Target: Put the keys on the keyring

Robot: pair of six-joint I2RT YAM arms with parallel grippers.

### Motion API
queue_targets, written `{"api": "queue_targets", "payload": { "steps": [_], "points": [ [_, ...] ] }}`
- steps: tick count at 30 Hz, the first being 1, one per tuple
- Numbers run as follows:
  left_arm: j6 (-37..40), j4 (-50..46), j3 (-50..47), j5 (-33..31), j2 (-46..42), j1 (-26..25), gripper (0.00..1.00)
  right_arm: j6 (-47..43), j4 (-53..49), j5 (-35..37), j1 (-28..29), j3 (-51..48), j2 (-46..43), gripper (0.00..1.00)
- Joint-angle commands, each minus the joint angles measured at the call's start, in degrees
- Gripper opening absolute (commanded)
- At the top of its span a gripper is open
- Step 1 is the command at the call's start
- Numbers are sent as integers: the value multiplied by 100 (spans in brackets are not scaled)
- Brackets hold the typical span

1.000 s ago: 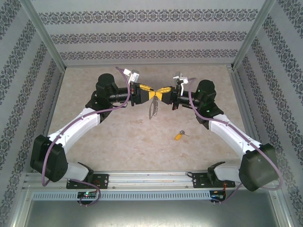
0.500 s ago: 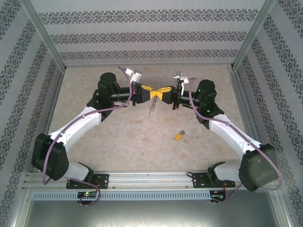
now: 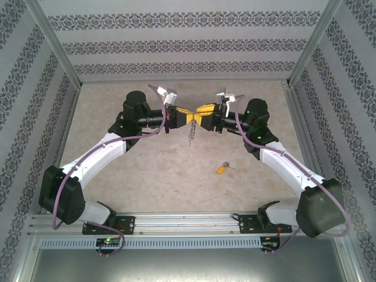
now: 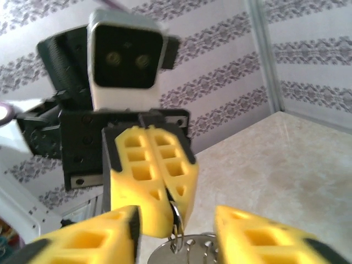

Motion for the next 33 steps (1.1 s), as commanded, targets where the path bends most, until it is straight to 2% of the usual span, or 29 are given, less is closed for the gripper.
{"api": "queue_targets", "payload": {
  "steps": [1, 6, 11, 14, 21, 33],
  "points": [
    [428, 378, -377, -552, -379, -40, 0, 212, 1, 556, -353, -185, -342, 52],
    [657, 999, -841, -1027, -542, -46, 0, 846, -97, 1007, -985, -597, -415, 58],
    [786, 2826, -1647, -1385, -517, -69, 0, 967, -181, 1471, -1291, -1118, -500, 60],
    [1090, 3314, -1866, -1551, -514, -97, 0, 988, -263, 1667, -1435, -1356, -577, 64],
    [2648, 4016, -2237, -1798, -452, -429, 0, 858, -429, 2160, -1472, -1756, -707, 65],
    [3612, 4217, -2393, -2162, -484, -725, 0, 874, -383, 2286, -1467, -1987, -658, 66]
  ]
}}
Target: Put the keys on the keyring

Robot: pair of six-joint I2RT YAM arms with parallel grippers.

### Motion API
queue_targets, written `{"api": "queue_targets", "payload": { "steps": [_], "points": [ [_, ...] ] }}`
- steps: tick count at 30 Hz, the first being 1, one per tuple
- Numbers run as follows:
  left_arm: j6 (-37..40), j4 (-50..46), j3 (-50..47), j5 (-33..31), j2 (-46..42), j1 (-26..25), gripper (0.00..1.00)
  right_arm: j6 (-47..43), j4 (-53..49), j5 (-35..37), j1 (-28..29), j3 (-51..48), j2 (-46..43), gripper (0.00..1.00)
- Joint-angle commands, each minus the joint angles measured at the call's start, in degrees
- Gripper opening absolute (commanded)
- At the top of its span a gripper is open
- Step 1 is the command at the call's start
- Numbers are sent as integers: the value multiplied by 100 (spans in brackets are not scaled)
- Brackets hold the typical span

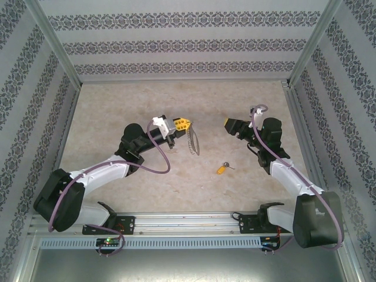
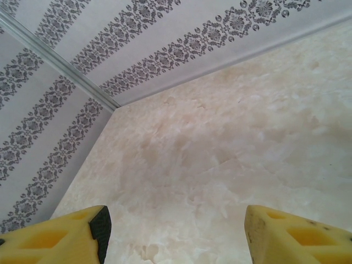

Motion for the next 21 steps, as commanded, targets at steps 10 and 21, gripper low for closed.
{"api": "queue_targets", "payload": {
  "steps": [10, 21],
  "points": [
    [491, 437, -108, -427, -184, -148, 0, 22, -354, 267, -26, -52, -69, 65],
    [-581, -46, -530, -1382, -529, -150, 0, -111, -1883, 1049, 633, -79, -105, 61]
  ]
}}
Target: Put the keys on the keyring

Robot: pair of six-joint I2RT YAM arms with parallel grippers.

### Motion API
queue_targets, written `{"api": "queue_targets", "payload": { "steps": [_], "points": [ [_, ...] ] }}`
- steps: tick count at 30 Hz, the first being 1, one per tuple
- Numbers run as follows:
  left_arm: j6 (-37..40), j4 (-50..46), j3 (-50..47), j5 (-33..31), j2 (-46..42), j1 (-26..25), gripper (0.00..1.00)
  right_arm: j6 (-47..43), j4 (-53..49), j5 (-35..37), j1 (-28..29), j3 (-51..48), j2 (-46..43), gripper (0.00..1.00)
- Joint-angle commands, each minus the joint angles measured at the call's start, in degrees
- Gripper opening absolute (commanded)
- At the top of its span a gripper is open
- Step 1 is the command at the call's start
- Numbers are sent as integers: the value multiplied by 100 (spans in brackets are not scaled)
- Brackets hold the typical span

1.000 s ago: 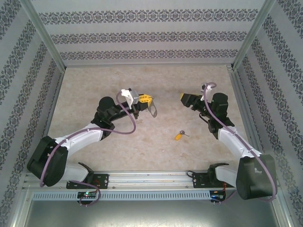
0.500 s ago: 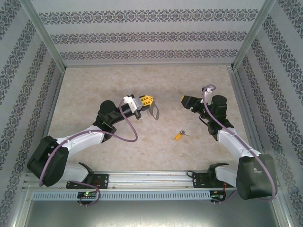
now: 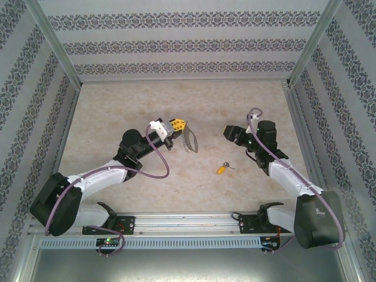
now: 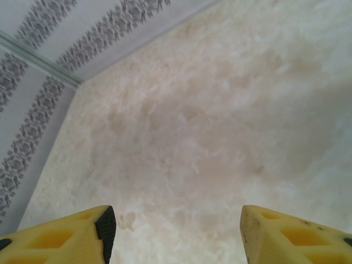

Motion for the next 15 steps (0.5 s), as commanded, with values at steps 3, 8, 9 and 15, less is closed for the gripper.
{"api": "queue_targets", "payload": {
  "steps": [3, 8, 9, 15],
  "points": [
    [-723, -316, -176, -472, -359, -69, 0, -135, -1207, 1198, 679, -13, -103, 57],
    [-1079, -391, -419, -553, -707, -69, 0, -51, -1962, 2393, 1407, 47, 72, 51],
    [-1085, -360, -487, -541, -773, -69, 0, -45, -2077, 2580, 1519, 77, 140, 50],
    [-1217, -138, -735, -534, -1041, -69, 0, -96, -2636, 3589, 2112, 367, 602, 46]
  ]
}}
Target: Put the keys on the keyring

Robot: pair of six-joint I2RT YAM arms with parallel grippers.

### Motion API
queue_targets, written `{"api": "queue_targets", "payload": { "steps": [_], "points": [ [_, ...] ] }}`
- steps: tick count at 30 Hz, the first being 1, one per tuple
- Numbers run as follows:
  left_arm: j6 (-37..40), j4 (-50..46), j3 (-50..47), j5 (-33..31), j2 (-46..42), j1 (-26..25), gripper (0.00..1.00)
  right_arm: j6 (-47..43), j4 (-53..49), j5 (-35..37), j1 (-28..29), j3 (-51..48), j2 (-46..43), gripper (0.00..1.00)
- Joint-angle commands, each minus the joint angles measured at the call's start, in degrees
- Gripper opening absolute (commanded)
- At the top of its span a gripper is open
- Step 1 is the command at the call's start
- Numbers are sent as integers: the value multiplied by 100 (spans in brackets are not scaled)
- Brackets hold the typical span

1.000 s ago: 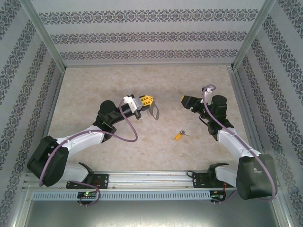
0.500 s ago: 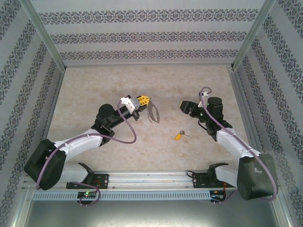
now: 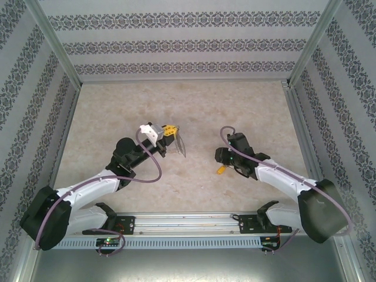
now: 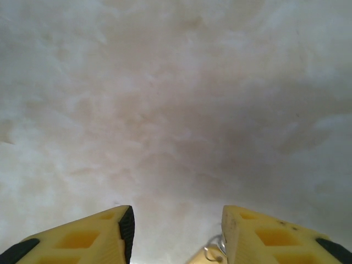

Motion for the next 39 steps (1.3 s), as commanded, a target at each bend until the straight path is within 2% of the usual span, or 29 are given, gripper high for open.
{"api": "queue_targets", "payload": {
  "steps": [1, 6, 11, 28, 39],
  "points": [
    [-246, 230, -34, -14, -235, -67, 0, -67, -532, 922, 230, 307, 283, 45],
    [-301, -255, 64, 60, -483, -67, 0, -100, -664, 1061, 410, 459, 667, 39],
    [-291, -332, 13, 39, -698, -67, 0, -132, -769, 1143, 600, 578, 871, 34],
    [-362, -217, 51, 163, -703, -67, 0, -172, -1095, 1652, 948, 839, 1496, 27],
    [-329, -168, 55, 176, -663, -67, 0, -173, -1400, 1898, 1074, 978, 1590, 25]
  ]
}}
